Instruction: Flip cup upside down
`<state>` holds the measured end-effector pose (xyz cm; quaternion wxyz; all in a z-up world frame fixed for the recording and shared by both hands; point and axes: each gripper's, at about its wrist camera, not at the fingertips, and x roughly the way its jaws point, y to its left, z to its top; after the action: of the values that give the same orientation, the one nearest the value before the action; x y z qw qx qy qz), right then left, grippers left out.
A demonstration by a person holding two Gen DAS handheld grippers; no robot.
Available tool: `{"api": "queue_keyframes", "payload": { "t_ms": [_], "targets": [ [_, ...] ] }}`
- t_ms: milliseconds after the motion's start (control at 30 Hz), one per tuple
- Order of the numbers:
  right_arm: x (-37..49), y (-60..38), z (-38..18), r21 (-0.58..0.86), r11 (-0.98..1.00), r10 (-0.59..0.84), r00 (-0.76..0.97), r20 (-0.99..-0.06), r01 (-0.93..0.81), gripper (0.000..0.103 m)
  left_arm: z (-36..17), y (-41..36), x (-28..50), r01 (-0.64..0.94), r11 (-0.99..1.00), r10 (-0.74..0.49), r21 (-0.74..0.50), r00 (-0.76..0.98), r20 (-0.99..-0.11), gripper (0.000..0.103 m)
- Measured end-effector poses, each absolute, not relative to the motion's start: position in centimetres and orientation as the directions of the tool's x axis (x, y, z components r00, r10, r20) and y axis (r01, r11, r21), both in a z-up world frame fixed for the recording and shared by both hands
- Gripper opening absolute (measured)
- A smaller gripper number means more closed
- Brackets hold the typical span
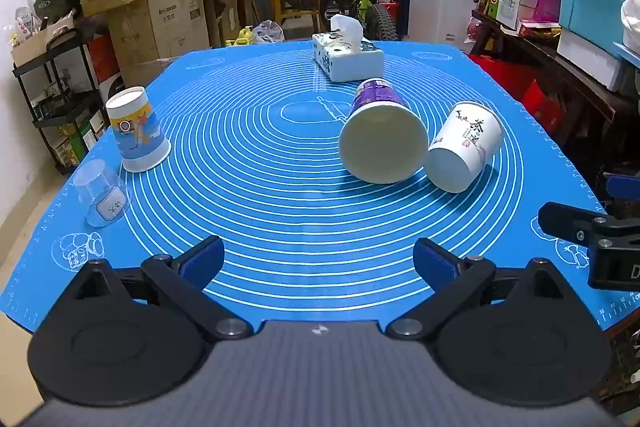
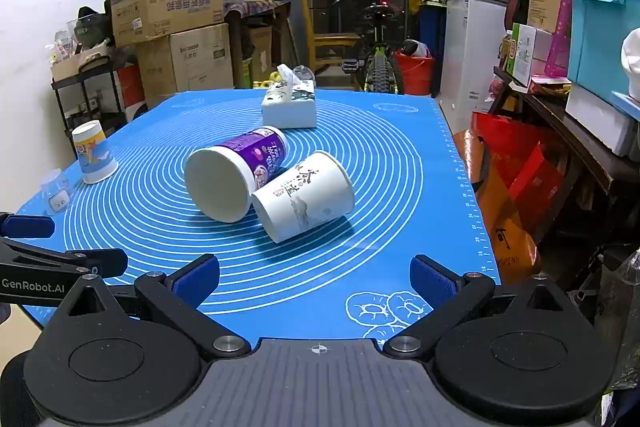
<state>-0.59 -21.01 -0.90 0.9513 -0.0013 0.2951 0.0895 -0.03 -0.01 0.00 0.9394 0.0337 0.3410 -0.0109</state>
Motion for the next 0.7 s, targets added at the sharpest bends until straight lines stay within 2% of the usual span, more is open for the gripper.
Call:
{"api": "queue_keyframes", "payload": {
  "t_ms": [700],
  "targets": [
    [-0.75,-20.66,-1.22,0.046,0.983,0.172,0.805,-0.568,-0.178,0.101,0.08,-0.05,0.03,0.051,0.997,0.001,0.062,0.764,-0.646,0.1]
  ]
}}
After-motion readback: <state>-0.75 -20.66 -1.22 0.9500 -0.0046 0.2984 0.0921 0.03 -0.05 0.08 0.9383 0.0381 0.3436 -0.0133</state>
